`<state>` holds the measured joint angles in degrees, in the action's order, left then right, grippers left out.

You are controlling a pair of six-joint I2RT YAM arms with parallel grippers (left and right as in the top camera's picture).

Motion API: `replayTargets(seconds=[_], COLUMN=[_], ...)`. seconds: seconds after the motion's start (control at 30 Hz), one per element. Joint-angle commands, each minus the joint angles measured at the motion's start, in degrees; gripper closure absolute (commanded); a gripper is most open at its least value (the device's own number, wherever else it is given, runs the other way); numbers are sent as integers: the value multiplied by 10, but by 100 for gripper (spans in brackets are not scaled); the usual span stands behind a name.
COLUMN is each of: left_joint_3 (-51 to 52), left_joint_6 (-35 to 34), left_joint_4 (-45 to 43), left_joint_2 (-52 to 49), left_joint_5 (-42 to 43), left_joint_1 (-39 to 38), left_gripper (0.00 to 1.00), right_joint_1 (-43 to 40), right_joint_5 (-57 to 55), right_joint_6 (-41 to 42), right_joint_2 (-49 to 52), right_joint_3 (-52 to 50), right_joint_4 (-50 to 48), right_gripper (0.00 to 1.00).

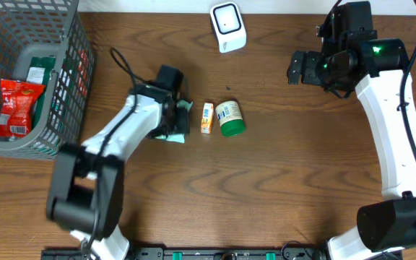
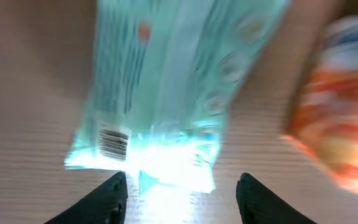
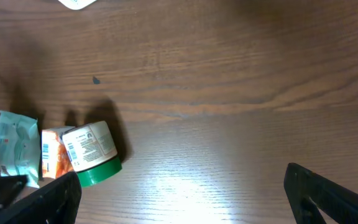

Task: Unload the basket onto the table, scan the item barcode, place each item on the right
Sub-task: 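Retract the left arm back into the grey basket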

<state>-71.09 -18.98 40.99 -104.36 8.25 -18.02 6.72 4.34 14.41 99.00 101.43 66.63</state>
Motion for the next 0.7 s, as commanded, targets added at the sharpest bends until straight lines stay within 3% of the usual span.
replayTargets(seconds=[0.0,0.23,0.37,0.47,0.67], left_joint_3=[-61,-258,-351,-357,-350], left_joint_6=[33,76,87,94,96], left_joint_4=[10,137,158,131,125], left_joint_2=[89,161,165,163,120], left_joint_5=[-8,-112,-191,-229,-229], left_joint_1=[16,92,174,243,364], left_gripper=[41,34,23,12,9], right_joint_1=[1,1,1,1,1], right_joint_5=[3,2,3,2,2], right_joint_6=[-5,-5,-5,-5,-5], right_joint_2=[2,2,2,2,2], right_joint_3=[10,10,10,10,10], right_joint_4=[0,0,0,0,0], right_gripper=[1,1,1,1,1])
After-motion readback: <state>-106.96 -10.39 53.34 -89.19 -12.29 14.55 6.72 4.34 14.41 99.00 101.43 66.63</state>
